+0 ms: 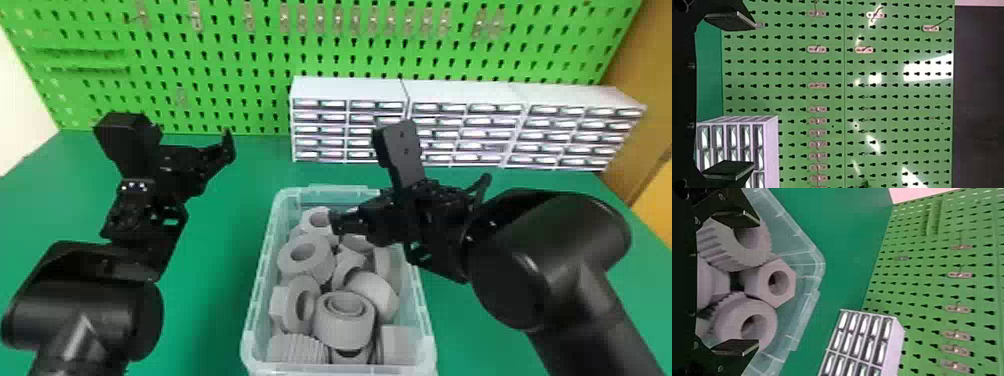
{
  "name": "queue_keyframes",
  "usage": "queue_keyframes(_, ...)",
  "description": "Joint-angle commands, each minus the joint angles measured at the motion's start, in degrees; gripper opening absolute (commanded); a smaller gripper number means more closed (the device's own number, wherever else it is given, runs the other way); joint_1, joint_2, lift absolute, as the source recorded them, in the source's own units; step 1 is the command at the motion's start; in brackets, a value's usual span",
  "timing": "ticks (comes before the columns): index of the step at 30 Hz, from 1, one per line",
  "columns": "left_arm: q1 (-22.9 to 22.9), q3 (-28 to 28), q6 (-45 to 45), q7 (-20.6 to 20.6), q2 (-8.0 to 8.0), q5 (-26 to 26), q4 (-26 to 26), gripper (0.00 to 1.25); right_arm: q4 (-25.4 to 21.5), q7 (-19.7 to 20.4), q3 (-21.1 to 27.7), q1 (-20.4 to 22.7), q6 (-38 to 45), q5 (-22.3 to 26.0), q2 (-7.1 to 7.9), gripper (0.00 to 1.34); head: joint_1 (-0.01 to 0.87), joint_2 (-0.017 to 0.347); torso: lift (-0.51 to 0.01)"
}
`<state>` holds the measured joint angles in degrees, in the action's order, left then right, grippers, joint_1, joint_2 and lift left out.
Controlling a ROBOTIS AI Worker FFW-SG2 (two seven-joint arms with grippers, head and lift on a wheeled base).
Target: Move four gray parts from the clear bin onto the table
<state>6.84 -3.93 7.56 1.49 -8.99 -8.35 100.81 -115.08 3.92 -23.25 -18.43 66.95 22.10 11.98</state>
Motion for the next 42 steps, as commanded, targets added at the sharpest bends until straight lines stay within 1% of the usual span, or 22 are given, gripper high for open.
queue_keyframes(1, -0.07, 0.23, 0.0, 0.01, 0.03, 0.0, 0.0, 1.25, -1.99, 1.79, -0.04, 0.94, 2.49, -0.3, 0.15, 1.12, 0.686, 0.026, -0.05)
queue_keyframes(4, -0.16, 0.59, 0.0, 0.01, 0.12, 0.0, 0.09, 1.25, -2.34, 1.96, 0.05, 0.76, 4.07, -0.04, 0.15, 1.12, 0.686, 0.026, -0.05)
queue_keyframes(7, -0.07, 0.94, 0.0, 0.01, 0.29, 0.0, 0.09, 1.25, -2.6, 1.96, -0.22, -0.2, 6.62, 0.57, 0.59, 1.12, 0.686, 0.026, -0.05)
queue_keyframes(10, 0.28, 1.29, 0.0, -0.17, 0.38, 0.0, 0.09, 1.25, -2.6, 1.96, -1.27, -1.96, 9.43, 1.28, 1.55, 1.12, 0.686, 0.026, -0.05)
queue_keyframes(11, 0.37, 1.46, 0.0, -0.26, 0.56, 0.0, 0.09, 1.25, -2.6, 1.96, -1.71, -2.4, 10.13, 1.63, 2.08, 1.13, 0.686, 0.026, -0.05)
queue_keyframes(14, 0.54, 2.34, 0.0, -0.52, 1.0, -0.44, 0.09, 1.25, -2.78, 1.96, -2.5, -2.93, 10.66, 2.07, 2.96, 1.12, 0.686, 0.026, -0.05)
queue_keyframes(20, 0.98, 4.01, 0.0, -1.93, 2.31, -0.53, 0.09, 1.25, -2.78, 1.96, -4.0, -3.72, 12.95, 1.98, 4.45, 1.12, 0.686, 0.026, -0.05)
queue_keyframes(24, 1.51, 4.1, 0.0, -2.01, 2.49, -0.53, 0.09, 1.25, -2.78, 1.96, -6.63, -5.57, 15.23, 1.98, 5.33, 1.12, 0.686, 0.026, -0.05)
queue_keyframes(26, 1.51, 4.19, 0.0, -2.01, 2.49, -0.62, 0.09, 1.25, -2.78, 1.96, -7.77, -6.09, 15.85, 1.8, 5.51, 1.12, 0.686, 0.026, -0.05)
queue_keyframes(31, 1.77, 4.28, 0.0, -2.01, 2.49, -0.53, 0.09, 1.25, -2.52, 1.96, -7.42, -5.83, 16.29, 1.89, 5.16, 1.12, 0.686, 0.026, -0.05)
queue_keyframes(34, 1.86, 4.01, 0.0, -2.01, 2.49, -0.09, 0.09, 1.25, -2.16, 1.88, -7.51, -6.36, 17.25, 3.91, 5.42, 1.12, 0.686, 0.026, -0.05)
queue_keyframes(37, 1.86, 3.84, 0.26, -2.01, 2.49, 0.18, -0.09, 1.25, -2.08, 1.79, -8.48, -7.67, 18.57, 6.29, 6.65, 1.12, 0.686, 0.026, -0.05)
queue_keyframes(38, 1.77, 3.84, 0.44, -2.01, 2.49, 0.18, -0.09, 1.25, -2.08, 1.7, -8.74, -7.94, 18.84, 6.9, 7.27, 1.12, 0.686, 0.026, -0.05)
queue_keyframes(42, 1.68, 4.01, 0.44, -2.01, 2.49, 0.18, -0.09, 1.25, -2.6, 1.52, -7.86, -7.5, 18.92, 8.92, 8.58, 1.12, 0.686, 0.026, -0.05)
